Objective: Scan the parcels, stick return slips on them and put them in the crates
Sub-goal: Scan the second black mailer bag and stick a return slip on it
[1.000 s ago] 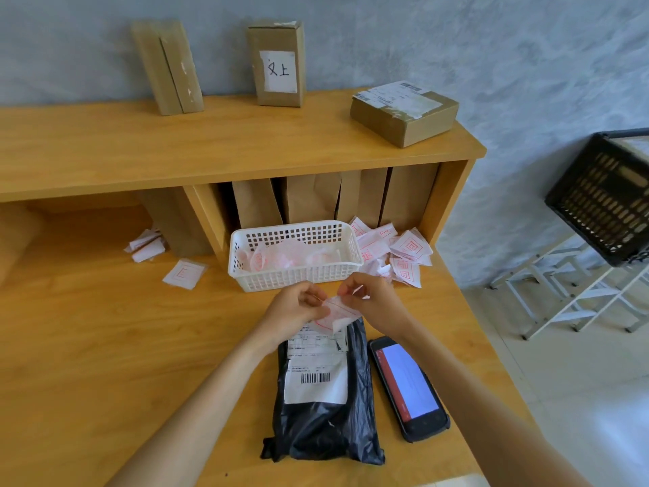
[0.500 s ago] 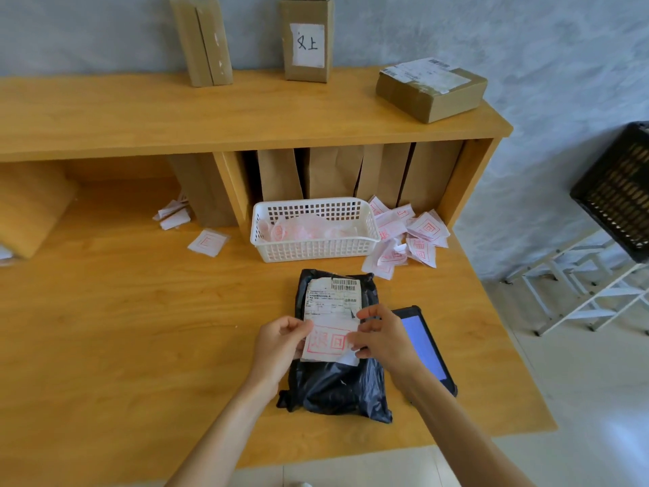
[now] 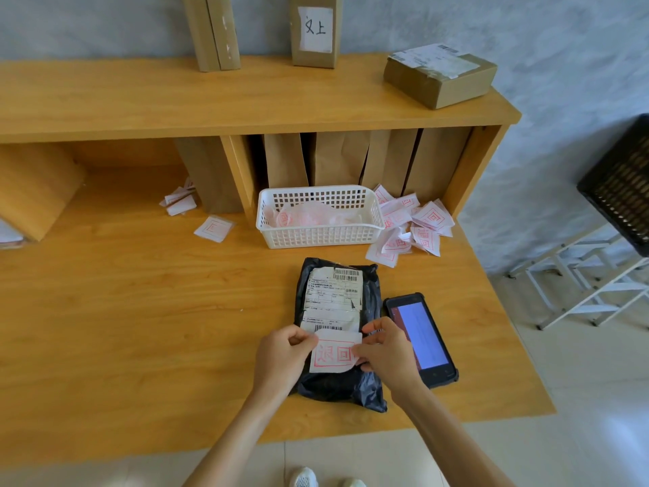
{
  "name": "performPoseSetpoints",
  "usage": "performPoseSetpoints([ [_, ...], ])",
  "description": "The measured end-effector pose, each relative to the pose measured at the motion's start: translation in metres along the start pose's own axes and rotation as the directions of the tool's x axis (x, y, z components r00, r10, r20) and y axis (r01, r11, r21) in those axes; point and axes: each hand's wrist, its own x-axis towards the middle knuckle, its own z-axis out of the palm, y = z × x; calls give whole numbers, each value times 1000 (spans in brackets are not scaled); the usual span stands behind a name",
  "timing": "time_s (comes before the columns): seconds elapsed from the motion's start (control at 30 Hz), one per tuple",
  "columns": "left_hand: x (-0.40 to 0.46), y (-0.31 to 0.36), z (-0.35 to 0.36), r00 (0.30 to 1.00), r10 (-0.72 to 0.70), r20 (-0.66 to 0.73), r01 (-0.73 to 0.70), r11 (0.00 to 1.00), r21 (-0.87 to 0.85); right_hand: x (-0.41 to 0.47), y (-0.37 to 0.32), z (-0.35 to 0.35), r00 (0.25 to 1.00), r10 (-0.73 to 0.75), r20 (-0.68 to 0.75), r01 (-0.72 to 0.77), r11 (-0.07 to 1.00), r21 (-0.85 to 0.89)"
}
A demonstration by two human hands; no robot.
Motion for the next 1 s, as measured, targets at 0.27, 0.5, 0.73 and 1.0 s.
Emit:
performPoseSetpoints([
  [0.27, -3, -12, 1, 989, -127, 72, 138, 974, -178, -9, 6, 5, 995, -41, -94, 37, 998, -46],
  [0.5, -4, -20, 2, 988, -120, 92, 134, 976, -170, -10, 7, 5, 995, -62, -74, 51, 990, -130],
  [0.73, -4, -27, 3, 990, -100, 99, 112, 985, -130, -14, 7, 7, 989, -104, -104, 86, 983, -163],
  [1.0, -3, -31, 5, 993, -82, 89, 93, 989, -118, -14, 10, 9, 986, -129, -108, 107, 977, -185],
])
